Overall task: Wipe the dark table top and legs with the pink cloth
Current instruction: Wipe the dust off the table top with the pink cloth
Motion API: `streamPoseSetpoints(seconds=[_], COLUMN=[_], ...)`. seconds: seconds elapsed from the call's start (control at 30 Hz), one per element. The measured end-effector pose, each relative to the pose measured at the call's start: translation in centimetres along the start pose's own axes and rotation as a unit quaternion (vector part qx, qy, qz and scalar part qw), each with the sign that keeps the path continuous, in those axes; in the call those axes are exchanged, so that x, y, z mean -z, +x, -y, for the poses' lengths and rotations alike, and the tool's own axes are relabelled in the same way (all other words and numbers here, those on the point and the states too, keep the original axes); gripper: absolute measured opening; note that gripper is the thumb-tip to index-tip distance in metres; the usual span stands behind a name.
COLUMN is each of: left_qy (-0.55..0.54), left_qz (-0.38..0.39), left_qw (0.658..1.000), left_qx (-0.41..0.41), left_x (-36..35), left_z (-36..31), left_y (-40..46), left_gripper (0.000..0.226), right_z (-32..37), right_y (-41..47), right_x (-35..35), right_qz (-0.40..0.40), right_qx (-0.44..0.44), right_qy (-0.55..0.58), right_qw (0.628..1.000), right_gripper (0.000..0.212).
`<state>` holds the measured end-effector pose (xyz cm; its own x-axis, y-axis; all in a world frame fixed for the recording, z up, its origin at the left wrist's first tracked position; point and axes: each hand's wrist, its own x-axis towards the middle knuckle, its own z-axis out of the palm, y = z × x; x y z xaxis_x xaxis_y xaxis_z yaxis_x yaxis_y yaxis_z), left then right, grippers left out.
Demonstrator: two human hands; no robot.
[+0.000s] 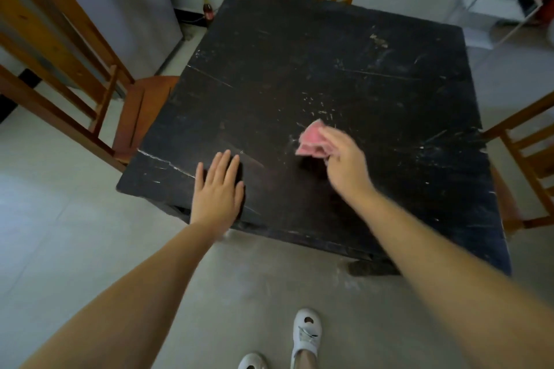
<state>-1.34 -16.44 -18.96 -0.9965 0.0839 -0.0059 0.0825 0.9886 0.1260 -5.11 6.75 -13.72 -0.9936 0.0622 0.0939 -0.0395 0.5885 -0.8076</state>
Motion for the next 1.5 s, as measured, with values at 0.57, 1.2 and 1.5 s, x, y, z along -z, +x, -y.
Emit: streamPoseSetpoints(seconds=[0.57, 1.2, 1.5], left_qy=[-0.083, -0.072, -0.081], left_qz=[-0.006, -0.002, 0.035], left_qw=[0.996, 0.994, 0.991], left_qx=[-0.036, -0.081, -0.105], left_x=[-0.4, -1.5, -1.8], left_z=[-3.6, -7.8, -11.2], left_y=[0.9, -0.2, -2.6], left_gripper=[0.052, 0.064, 0.045], right_z=[-2.8, -6.3, -5.5], right_y=[-9.8, -12.0, -16.7], right_x=[-1.3, 9.7, 5.4], right_qz=[0.226, -0.003, 0.117], right_qx=[0.103, 0.061, -0.021], right_qy=[0.017, -0.096, -0.102], right_qw=[0.969, 0.994, 0.988], right_gripper=[0.047, 0.049, 0.039])
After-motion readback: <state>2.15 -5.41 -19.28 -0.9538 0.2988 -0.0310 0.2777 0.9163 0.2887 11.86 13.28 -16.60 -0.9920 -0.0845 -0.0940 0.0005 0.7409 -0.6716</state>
